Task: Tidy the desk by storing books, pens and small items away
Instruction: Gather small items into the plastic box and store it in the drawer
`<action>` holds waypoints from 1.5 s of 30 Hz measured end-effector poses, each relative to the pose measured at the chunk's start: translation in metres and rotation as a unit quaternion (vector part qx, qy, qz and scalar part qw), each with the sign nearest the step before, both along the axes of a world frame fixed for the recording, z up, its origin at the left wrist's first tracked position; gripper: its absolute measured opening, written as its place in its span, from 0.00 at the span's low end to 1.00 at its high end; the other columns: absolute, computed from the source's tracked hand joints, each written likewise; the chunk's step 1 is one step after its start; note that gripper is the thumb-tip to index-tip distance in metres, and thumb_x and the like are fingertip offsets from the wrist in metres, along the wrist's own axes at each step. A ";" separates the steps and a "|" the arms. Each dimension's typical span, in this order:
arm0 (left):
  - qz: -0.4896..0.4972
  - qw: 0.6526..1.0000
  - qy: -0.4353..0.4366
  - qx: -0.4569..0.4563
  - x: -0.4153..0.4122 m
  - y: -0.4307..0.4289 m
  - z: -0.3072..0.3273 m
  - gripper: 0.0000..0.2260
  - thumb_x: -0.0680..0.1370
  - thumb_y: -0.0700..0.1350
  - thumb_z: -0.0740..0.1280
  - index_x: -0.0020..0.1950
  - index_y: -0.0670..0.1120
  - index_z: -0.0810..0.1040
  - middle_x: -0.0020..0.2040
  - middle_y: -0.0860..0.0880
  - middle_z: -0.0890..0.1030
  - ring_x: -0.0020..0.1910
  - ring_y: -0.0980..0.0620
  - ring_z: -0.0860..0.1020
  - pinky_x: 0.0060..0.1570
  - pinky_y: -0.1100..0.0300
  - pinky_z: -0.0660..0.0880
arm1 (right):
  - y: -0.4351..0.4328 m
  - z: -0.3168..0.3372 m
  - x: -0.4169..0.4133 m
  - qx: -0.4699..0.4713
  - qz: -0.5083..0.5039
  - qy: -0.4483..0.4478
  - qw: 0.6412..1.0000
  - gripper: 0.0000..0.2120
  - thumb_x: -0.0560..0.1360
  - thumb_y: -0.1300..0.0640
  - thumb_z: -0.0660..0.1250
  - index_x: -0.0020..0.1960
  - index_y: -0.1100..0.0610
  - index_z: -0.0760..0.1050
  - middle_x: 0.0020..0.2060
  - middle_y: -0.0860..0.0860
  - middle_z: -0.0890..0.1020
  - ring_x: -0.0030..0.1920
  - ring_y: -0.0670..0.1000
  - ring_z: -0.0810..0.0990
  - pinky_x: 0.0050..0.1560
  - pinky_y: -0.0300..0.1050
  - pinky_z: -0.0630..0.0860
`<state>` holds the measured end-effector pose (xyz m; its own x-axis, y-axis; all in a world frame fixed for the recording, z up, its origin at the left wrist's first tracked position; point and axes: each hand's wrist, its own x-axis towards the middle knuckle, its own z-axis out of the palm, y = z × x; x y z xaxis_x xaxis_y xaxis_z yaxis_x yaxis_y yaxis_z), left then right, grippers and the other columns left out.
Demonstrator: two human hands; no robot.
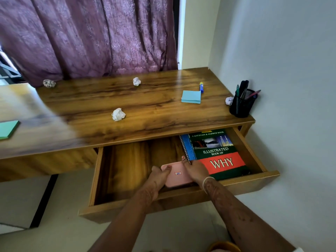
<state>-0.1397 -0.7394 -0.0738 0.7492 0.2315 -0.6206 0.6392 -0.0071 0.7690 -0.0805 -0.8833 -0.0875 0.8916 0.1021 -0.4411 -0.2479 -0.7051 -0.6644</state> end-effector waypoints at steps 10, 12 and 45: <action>-0.043 0.994 0.037 0.092 0.002 0.002 -0.012 0.18 0.80 0.47 0.62 0.68 0.41 0.70 0.61 0.42 0.78 0.57 0.46 0.77 0.61 0.47 0.75 | -0.004 -0.006 -0.002 -0.088 0.078 -0.048 0.992 0.19 0.80 0.45 0.58 0.60 0.59 0.73 0.57 0.58 0.80 0.56 0.59 0.78 0.57 0.52 0.74; -0.090 0.981 0.012 0.173 -0.003 -0.004 -0.007 0.20 0.79 0.49 0.64 0.68 0.42 0.68 0.62 0.43 0.77 0.58 0.46 0.77 0.60 0.49 0.76 | -0.008 0.001 -0.011 -0.087 0.092 -0.106 0.986 0.21 0.78 0.46 0.63 0.66 0.58 0.69 0.61 0.56 0.76 0.60 0.57 0.76 0.60 0.50 0.73; -0.326 0.685 -0.206 0.618 0.039 0.008 0.018 0.41 0.74 0.47 0.73 0.79 0.47 0.51 0.77 0.43 0.55 0.75 0.44 0.57 0.71 0.51 0.62 | -0.007 0.054 0.037 -0.216 0.227 -0.325 0.892 0.33 0.65 0.50 0.77 0.67 0.50 0.69 0.64 0.49 0.71 0.63 0.52 0.71 0.59 0.48 0.70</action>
